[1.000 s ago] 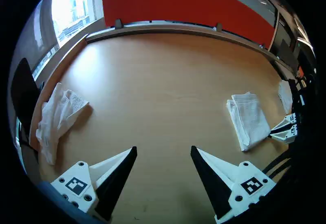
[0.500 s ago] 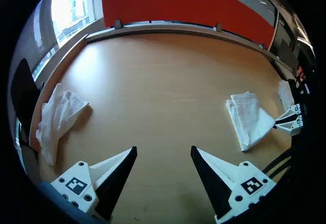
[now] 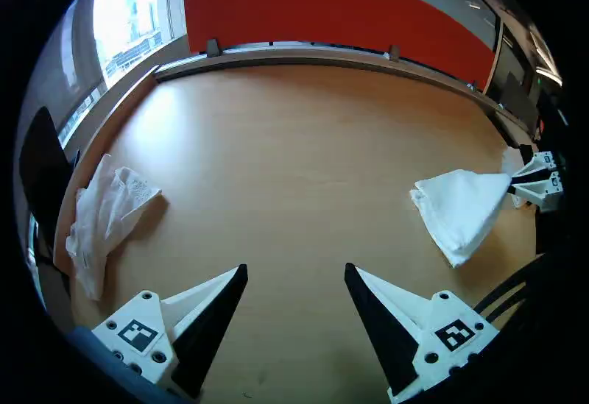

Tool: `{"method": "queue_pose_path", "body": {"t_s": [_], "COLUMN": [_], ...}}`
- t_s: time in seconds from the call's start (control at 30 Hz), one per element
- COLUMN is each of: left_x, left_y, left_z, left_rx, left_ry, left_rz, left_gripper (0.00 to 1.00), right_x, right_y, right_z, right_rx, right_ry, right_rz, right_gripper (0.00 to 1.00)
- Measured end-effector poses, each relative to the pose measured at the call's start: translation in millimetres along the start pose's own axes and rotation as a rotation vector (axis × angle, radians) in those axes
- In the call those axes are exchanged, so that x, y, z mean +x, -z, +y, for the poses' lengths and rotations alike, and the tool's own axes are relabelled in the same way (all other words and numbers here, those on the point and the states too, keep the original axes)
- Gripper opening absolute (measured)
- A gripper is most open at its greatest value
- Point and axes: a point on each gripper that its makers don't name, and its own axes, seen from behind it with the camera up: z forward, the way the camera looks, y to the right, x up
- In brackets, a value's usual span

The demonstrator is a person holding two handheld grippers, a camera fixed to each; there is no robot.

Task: Fold towel

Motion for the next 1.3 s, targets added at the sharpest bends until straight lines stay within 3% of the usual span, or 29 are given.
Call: {"method": "queue_pose_path", "body": {"t_s": [0.5, 0.93, 1.3], "left_x": [7.3, 9.4, 16.1], "left_y": [7.7, 13.1, 15.9], "left_z": [4.2, 11.1, 13.1], "left_rx": [-0.011, -0.025, -0.026], "left_ry": [-0.004, -0.01, -0.018], "left_rz": [0.023, 0.027, 0.036], "left_gripper": [0.98, 0.98, 0.98], "right_x": [64.2, 68.9, 60.9], "right_y": [35.5, 57.2, 82.6], "right_z": [17.0, 40.8, 85.7], "right_rx": [-0.044, -0.091, -0.141], "right_ry": [0.021, -0.002, -0.032], "right_rz": [0.099, 0.117, 0.11], "right_gripper": [0.05, 0.05, 0.05]}}
